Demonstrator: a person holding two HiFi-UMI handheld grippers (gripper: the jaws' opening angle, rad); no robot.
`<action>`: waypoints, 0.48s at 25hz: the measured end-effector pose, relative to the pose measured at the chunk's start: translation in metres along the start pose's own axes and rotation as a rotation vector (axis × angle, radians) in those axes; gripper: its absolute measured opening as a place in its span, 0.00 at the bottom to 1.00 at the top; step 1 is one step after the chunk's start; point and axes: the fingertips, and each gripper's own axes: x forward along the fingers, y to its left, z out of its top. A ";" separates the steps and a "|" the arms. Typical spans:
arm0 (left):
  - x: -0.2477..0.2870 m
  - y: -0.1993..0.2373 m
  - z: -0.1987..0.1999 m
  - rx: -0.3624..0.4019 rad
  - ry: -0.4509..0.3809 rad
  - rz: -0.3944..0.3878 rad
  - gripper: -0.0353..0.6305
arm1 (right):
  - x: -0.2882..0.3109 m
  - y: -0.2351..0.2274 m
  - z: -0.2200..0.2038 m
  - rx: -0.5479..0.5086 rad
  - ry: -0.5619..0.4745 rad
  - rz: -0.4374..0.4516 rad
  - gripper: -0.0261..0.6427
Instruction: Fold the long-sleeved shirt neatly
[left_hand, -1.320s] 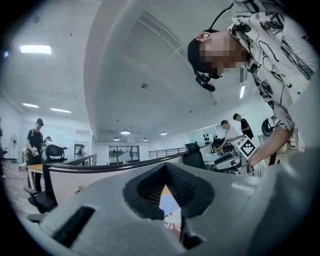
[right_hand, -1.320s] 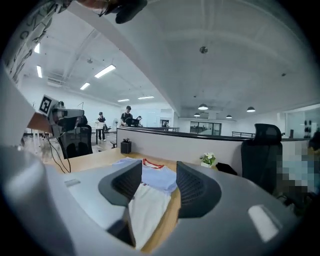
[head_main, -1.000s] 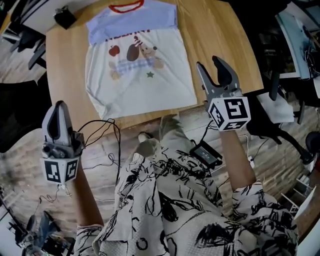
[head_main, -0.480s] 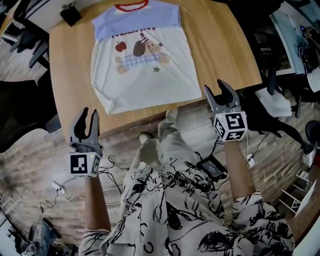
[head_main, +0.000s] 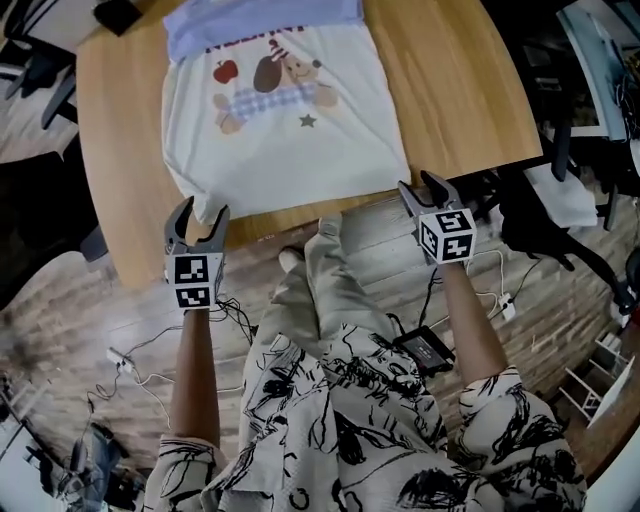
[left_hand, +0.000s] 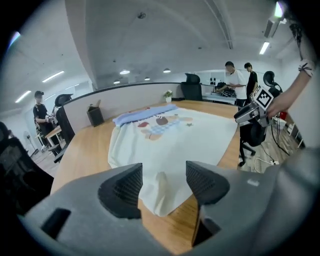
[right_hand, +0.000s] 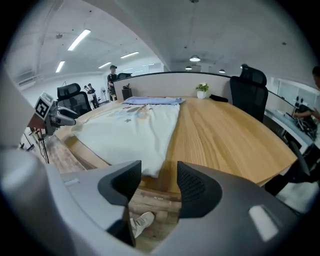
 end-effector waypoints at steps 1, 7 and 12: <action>0.005 -0.001 -0.002 0.005 0.015 0.000 0.47 | 0.004 -0.001 -0.003 0.016 0.004 -0.001 0.40; 0.017 0.013 -0.025 -0.012 0.139 0.061 0.29 | 0.007 -0.001 -0.003 0.066 -0.020 -0.038 0.38; -0.011 0.035 -0.031 -0.160 0.066 0.146 0.09 | -0.002 0.001 -0.006 0.074 -0.042 -0.051 0.38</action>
